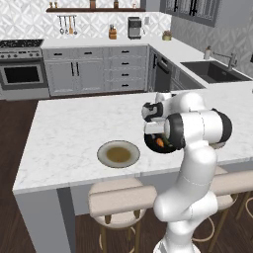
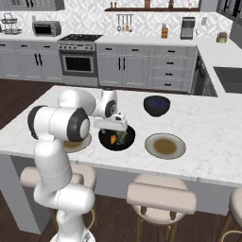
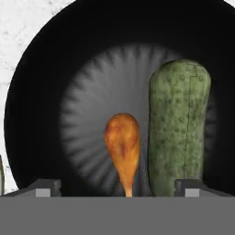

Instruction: Pick the chicken drumstick and cucumber from their plates and place them in the bowl. Then put the bowl in the fridge.

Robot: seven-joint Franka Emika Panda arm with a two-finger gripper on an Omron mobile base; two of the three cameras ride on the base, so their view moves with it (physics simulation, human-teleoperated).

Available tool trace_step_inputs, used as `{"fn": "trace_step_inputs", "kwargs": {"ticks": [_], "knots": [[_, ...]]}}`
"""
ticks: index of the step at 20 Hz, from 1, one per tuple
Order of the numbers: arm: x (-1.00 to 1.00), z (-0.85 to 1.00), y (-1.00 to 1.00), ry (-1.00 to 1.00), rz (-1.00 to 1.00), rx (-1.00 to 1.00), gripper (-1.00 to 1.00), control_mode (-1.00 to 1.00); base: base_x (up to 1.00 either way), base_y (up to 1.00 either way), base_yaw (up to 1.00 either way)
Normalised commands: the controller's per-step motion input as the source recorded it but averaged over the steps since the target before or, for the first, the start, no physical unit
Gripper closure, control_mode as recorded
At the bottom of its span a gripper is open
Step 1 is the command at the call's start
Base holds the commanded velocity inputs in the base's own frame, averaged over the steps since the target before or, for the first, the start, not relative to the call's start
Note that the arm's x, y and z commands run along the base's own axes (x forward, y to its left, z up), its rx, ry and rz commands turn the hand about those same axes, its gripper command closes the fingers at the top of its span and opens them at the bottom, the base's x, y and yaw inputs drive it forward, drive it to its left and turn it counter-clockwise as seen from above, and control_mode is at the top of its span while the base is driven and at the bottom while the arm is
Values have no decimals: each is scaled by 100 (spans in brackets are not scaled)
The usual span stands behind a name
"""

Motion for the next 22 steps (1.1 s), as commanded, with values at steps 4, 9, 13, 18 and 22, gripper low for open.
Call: {"fn": "trace_step_inputs", "kwargs": {"ticks": [4,9,13,18,22], "knots": [[0,12,80,0,0,0,-100,-100,0,0,0],[0,5,56,0,0,0,-100,-100,0,0,0],[8,-14,5,0,0,3,-100,-100,0,0,0],[14,-26,0,0,0,1,-100,-100,0,0,0],[21,-23,0,0,0,0,-100,-100,0,0,0]]}}
